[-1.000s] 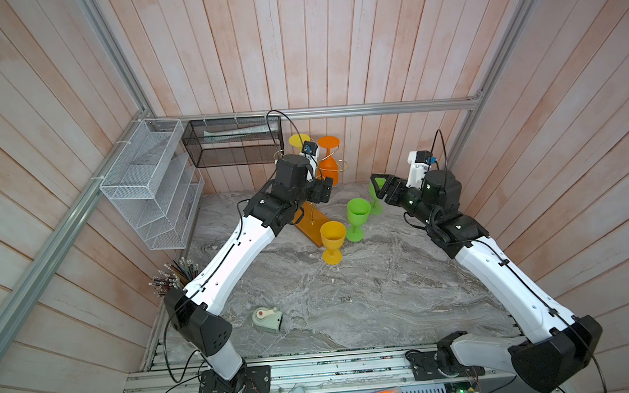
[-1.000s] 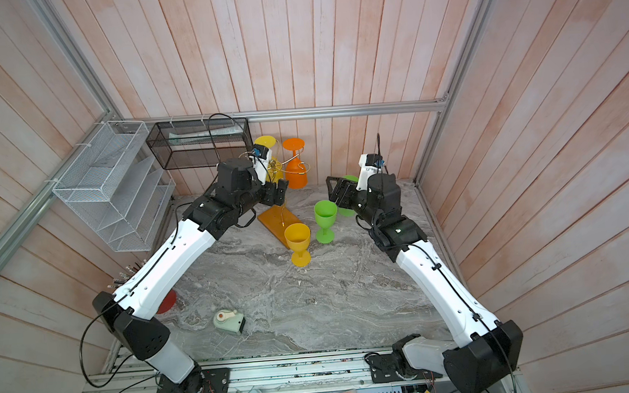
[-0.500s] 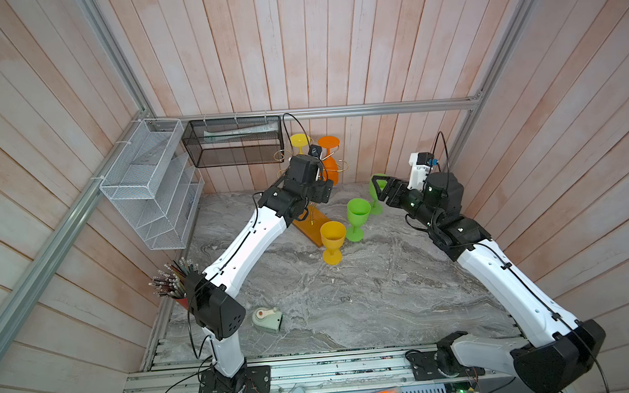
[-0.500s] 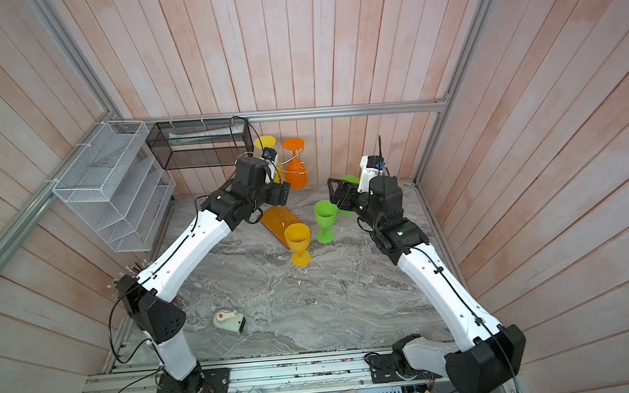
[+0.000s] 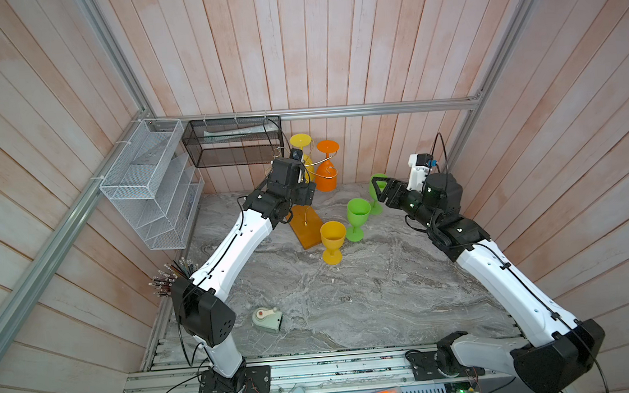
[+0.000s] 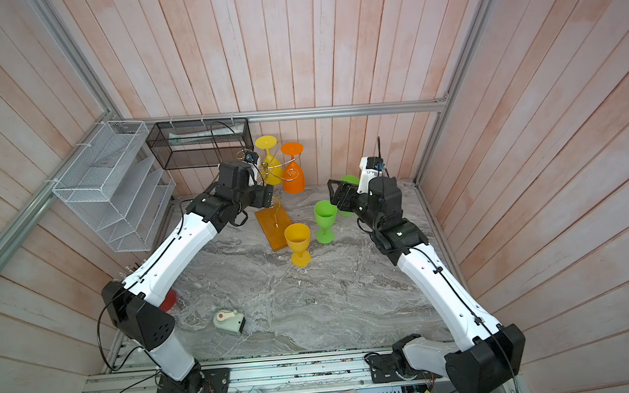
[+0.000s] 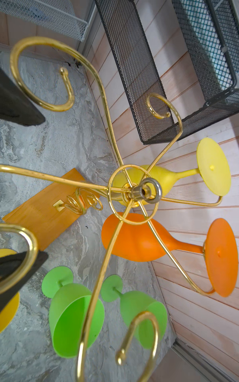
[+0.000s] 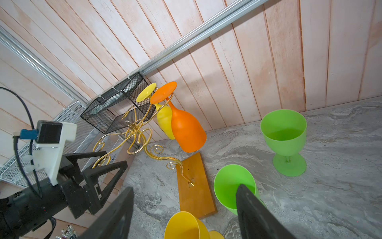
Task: Take the wine glass off the wine glass rack
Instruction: Move the wine glass rack to the top-center of the table.
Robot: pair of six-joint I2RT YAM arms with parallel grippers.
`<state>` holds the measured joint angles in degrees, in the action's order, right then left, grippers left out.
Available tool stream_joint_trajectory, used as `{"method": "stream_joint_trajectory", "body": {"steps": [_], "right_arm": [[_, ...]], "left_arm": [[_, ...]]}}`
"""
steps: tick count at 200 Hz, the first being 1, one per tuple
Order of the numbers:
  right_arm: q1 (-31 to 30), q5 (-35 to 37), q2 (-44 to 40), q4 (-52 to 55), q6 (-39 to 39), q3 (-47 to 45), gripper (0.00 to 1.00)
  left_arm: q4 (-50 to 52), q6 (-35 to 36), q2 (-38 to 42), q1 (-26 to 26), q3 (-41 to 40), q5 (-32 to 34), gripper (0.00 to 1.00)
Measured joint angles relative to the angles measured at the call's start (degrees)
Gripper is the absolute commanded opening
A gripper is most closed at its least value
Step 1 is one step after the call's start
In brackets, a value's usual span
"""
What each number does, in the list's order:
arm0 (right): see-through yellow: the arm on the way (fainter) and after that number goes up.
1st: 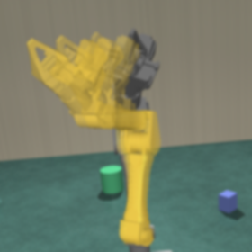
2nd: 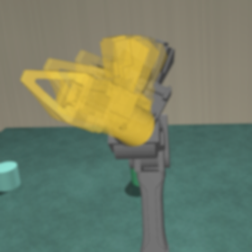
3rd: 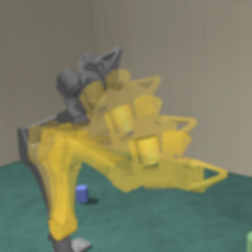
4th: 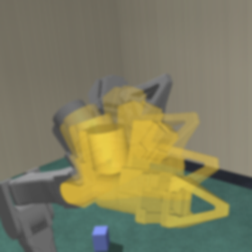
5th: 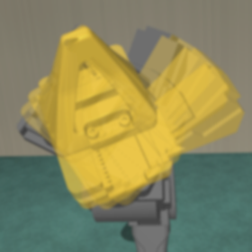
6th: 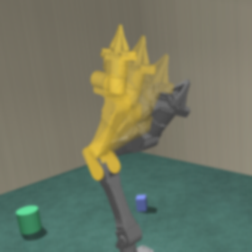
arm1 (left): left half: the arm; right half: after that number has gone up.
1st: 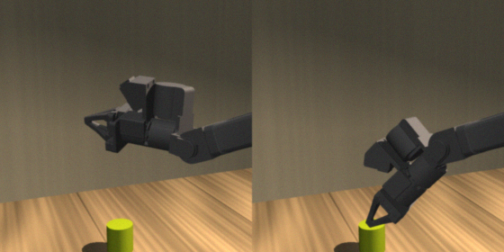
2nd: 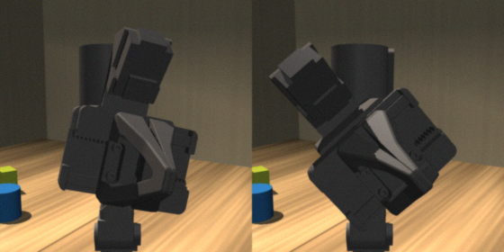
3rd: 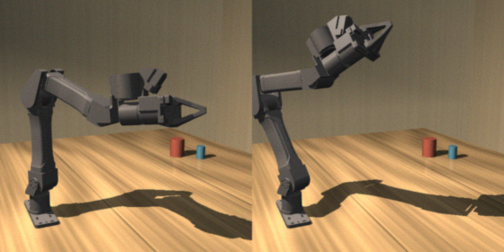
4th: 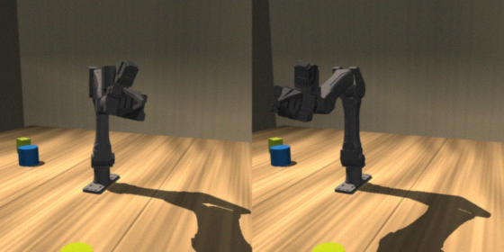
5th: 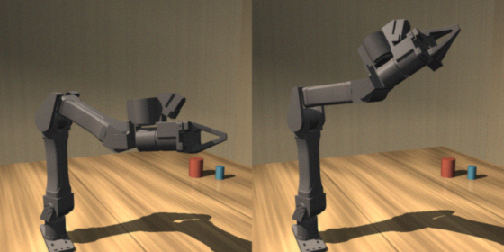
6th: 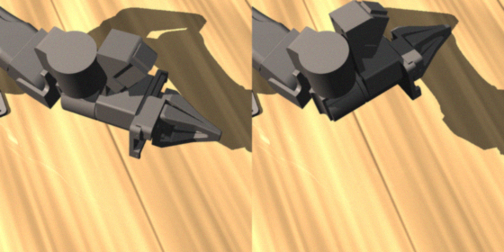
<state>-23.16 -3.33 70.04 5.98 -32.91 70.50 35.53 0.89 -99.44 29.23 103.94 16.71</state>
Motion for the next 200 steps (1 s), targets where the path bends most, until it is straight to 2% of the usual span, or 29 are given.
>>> {"method": "stream_joint_trajectory", "body": {"steps": [200], "right_arm": [[-0.8, 0.0, 0.0, 0.0, 0.0, -0.5, 0.73]], "left_arm": [[-2.1, 1.1, 4.0, -4.5, -7.5, -1.2, 0.95]]}}
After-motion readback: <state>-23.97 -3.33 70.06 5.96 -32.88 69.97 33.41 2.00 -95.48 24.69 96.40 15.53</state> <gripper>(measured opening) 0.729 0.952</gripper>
